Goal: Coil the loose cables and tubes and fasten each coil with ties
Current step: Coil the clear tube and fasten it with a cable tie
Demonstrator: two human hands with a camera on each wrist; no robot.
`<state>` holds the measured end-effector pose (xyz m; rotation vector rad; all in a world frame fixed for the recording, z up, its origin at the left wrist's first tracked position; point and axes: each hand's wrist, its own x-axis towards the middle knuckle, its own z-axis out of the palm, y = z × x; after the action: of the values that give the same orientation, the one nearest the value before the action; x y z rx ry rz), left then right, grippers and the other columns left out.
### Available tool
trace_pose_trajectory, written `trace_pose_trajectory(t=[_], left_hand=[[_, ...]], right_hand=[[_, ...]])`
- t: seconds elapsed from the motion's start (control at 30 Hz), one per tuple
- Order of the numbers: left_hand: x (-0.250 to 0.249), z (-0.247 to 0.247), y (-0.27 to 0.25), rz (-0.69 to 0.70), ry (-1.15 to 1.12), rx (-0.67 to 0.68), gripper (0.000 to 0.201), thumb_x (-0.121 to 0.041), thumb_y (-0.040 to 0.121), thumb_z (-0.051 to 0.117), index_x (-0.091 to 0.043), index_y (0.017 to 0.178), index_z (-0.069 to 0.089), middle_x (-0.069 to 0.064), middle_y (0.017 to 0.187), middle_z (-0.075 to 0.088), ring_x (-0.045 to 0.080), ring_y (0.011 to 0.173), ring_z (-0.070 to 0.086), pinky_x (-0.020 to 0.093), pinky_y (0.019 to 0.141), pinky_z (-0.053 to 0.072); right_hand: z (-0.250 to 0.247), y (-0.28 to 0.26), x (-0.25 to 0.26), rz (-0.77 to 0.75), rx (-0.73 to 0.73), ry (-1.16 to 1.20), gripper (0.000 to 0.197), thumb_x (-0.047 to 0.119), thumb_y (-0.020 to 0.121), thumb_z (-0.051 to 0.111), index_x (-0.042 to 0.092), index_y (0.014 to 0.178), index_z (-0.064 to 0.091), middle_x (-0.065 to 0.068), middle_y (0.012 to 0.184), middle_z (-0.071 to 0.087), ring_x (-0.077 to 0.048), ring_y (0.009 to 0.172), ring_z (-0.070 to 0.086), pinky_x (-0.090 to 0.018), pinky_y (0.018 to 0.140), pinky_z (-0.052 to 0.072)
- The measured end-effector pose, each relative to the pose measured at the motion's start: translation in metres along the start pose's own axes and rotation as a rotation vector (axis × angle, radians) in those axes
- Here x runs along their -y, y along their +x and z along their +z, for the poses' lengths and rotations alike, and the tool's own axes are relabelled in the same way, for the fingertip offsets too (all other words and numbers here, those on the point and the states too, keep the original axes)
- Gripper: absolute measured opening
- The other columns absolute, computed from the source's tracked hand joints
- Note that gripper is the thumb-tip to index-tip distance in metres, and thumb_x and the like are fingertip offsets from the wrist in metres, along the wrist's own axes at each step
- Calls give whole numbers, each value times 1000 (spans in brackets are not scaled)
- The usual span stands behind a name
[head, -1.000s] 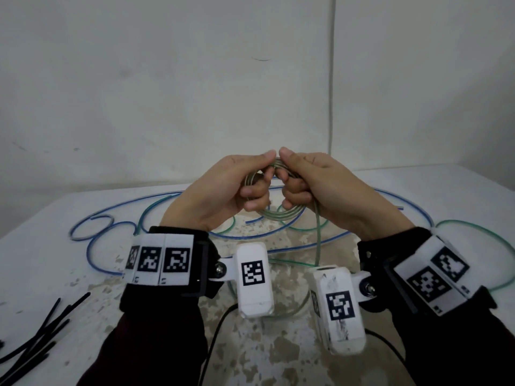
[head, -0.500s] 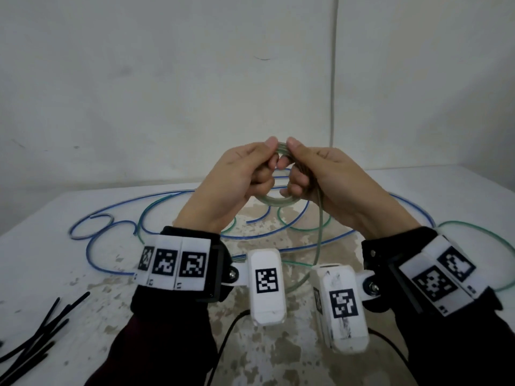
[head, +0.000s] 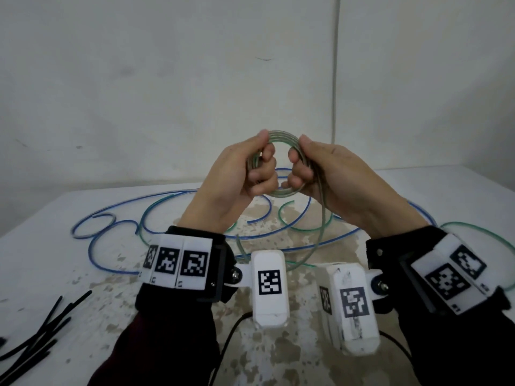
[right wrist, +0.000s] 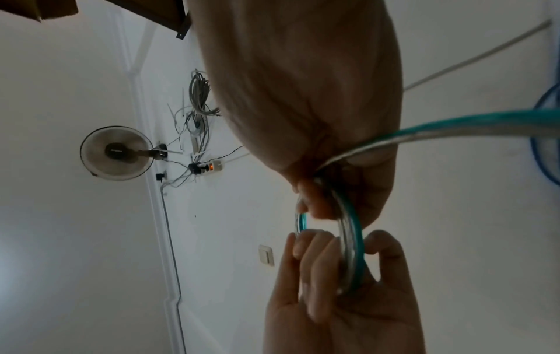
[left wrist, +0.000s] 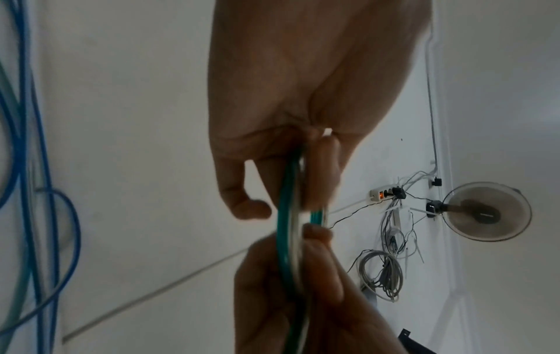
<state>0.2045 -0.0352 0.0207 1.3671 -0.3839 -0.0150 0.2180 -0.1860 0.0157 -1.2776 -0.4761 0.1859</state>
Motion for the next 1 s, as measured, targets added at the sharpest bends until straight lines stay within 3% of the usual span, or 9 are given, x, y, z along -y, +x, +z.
trace_pose_trajectory(t=[0.1,0.27,0.33,0.47,0.53,0.63,0.77,0.9,1.0], left_hand=[[1,-1,-4,-30,117,62,36,-25,101,35,-13,68,40,-7,43,28,12,35,34,32,61,28],[1,5,-3,85,23,-56,35,-24,103,32,-12,71,38,-7,48,26,8,38,27,29,57,17],[0,7,-2,51,-10,-48,36,-24,102,32,-12,69,39,-5,45,29,12,38,35,25,52,28],[-1,4,-5,-85,109,102,35,-26,99,36,-11,68,42,-1,43,39,24,51,59,26,63,50],[0,0,-5,-69,127,113,33,-22,100,36,-9,70,43,-3,47,37,18,50,56,24,63,47],[3,-3,-2,7,11,35,32,-19,102,33,-10,72,40,-6,52,29,8,44,32,22,59,30],[3,-2,3,96,-141,-47,33,-21,103,30,-12,72,39,-7,52,26,7,45,27,19,53,25],[-1,4,-1,-2,-70,47,33,-20,99,30,-10,70,42,-3,47,33,15,44,41,21,51,39],[-1,4,-4,-86,75,116,33,-20,99,34,-8,70,45,-3,44,34,15,42,43,22,51,39]], right_hand=[[-1,0,-3,-23,2,-98,36,27,103,35,10,75,49,6,48,29,-10,44,37,-23,60,51],[2,1,-3,-18,-9,18,37,26,103,35,7,77,55,1,50,44,-13,49,48,-25,67,53],[1,0,0,-12,3,53,36,26,103,33,8,77,51,4,50,37,-10,47,41,-19,59,48],[-5,-2,2,-3,42,-148,37,28,103,33,12,72,46,10,48,25,-8,44,22,-21,52,39],[-4,-1,0,21,25,-180,38,26,104,33,10,72,48,7,49,26,-9,43,24,-22,52,39],[-2,1,-1,4,-22,-116,40,21,104,31,5,79,57,-2,52,41,-14,47,43,-24,56,47],[-6,1,-2,-21,14,-7,36,23,103,33,7,87,61,0,60,58,-13,64,62,-26,74,54],[-8,2,-1,-43,10,1,34,23,103,33,8,79,52,6,50,33,-9,48,42,-18,58,45],[-10,1,-2,-29,57,-159,35,24,103,34,10,76,50,9,50,26,-7,43,27,-18,52,38]])
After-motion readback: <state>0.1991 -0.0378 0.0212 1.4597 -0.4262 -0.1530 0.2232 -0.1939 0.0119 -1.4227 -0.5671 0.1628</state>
